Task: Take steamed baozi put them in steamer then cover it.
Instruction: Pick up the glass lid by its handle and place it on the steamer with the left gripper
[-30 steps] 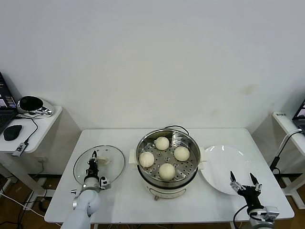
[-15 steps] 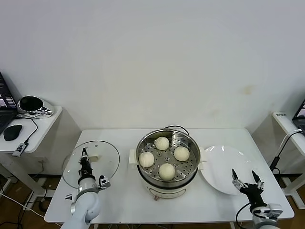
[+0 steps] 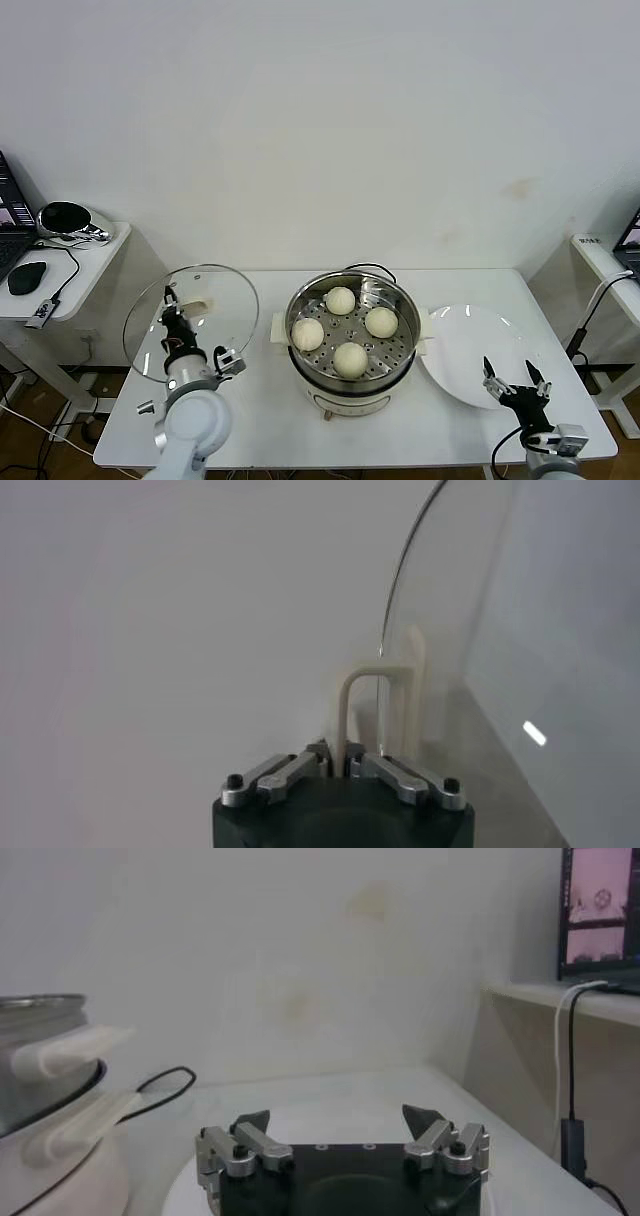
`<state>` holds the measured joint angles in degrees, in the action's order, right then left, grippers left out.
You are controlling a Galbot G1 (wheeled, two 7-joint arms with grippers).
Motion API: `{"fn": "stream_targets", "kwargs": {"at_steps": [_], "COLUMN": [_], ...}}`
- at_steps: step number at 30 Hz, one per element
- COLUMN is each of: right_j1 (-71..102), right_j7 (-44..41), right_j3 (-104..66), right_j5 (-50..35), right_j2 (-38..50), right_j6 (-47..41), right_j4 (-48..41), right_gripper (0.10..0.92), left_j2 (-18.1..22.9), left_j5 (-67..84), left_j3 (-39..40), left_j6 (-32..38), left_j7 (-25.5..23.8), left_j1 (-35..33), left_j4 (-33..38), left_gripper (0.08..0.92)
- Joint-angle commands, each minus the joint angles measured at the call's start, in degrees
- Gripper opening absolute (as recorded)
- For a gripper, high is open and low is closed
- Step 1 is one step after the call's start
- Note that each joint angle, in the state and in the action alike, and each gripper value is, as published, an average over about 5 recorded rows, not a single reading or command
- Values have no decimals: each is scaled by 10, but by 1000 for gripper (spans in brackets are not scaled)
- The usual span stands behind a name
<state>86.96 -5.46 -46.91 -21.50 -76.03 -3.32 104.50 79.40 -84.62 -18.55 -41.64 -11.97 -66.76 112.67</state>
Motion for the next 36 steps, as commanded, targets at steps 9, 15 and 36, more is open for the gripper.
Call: {"fn": "stream_targets", "kwargs": {"at_steps": [9, 15, 36], "right_j1": [-28, -27, -36], "right_j7": [10, 14, 14], "right_j3": [-1, -11, -7], "right_j5": [30, 29, 49], "right_j2": [-16, -17, -29], "right_j6": [-24, -25, -23], "right_j4": [-29, -29, -40], "right_gripper": [823, 823, 823], "left_j2": [118, 125, 127], "left_j5": [-55, 3, -34], "left_j3": [200, 251, 322], "left_j6": [-29, -30, -31], "left_j7": [-61, -56, -45], "left_j1": [97, 134, 157], "left_j4": [-16, -31, -110], "left_gripper": [147, 147, 147]}}
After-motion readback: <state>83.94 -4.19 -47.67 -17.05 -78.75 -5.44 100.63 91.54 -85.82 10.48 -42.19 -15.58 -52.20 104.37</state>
